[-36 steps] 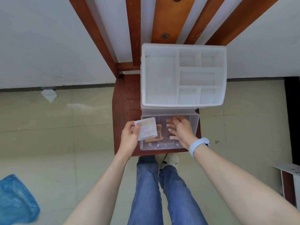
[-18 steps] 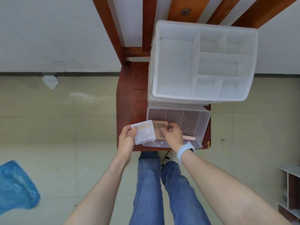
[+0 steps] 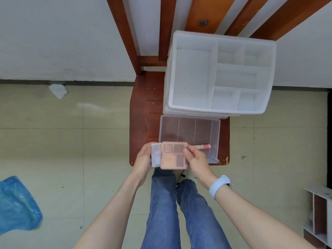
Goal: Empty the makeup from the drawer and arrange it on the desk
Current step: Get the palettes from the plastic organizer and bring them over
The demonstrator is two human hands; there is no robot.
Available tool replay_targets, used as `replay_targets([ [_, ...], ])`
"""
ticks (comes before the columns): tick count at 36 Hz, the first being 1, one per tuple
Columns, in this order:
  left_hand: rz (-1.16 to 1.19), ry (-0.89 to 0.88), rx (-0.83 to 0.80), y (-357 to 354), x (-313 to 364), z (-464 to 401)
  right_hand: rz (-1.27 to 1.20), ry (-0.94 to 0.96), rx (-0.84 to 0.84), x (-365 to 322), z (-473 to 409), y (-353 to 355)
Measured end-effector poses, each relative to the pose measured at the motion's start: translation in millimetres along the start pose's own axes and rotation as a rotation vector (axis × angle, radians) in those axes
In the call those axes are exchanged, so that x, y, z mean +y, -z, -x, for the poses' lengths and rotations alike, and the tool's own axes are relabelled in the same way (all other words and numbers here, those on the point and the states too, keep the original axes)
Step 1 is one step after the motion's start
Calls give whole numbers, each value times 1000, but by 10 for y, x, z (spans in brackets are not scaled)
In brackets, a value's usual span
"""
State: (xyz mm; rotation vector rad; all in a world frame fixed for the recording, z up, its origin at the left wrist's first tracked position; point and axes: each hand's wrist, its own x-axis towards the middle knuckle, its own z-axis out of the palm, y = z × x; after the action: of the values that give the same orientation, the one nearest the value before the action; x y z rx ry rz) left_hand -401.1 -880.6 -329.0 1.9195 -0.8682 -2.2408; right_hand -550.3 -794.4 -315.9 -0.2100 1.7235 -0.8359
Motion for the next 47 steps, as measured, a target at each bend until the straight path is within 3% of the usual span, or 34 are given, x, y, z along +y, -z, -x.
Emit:
replay_targets([
  [2, -14, -30, -64, -78, -7, 31, 83, 27, 14, -8, 30, -98],
  [8, 14, -93, 55, -105, -48, -2, 376, 135, 17, 22, -13, -78],
  [12, 11, -80, 58, 8, -78, -48, 944, 241, 117, 152, -248, 240],
  [15, 20, -69, 52, 108, -131, -76, 1356, 211, 139, 222, -499, 386],
  [21, 51, -54, 86, 209, -216, -85, 1694, 265, 140, 289, -812, 396],
  [25, 42, -94, 110, 196, -215, -74, 1579, 325, 108, 237, -749, 324],
  [29, 48, -162, 126, 137, -158, -69, 734, 295, 26, 53, -425, 103],
  [31, 46, -171, 110, 88, -124, -65, 517, 318, 48, -23, -234, -18],
  [33, 43, -186, 99, 31, -88, -67, 453, 341, 79, -60, -80, -116],
  [38, 40, -212, 79, -99, -2, -69, 586, 345, 94, -141, 107, -336],
  [44, 68, -194, 37, -108, 63, -67, 507, 345, 154, -224, 169, -477],
  [47, 73, -182, 17, -72, 60, -85, 430, 335, 104, -266, 189, -457],
])
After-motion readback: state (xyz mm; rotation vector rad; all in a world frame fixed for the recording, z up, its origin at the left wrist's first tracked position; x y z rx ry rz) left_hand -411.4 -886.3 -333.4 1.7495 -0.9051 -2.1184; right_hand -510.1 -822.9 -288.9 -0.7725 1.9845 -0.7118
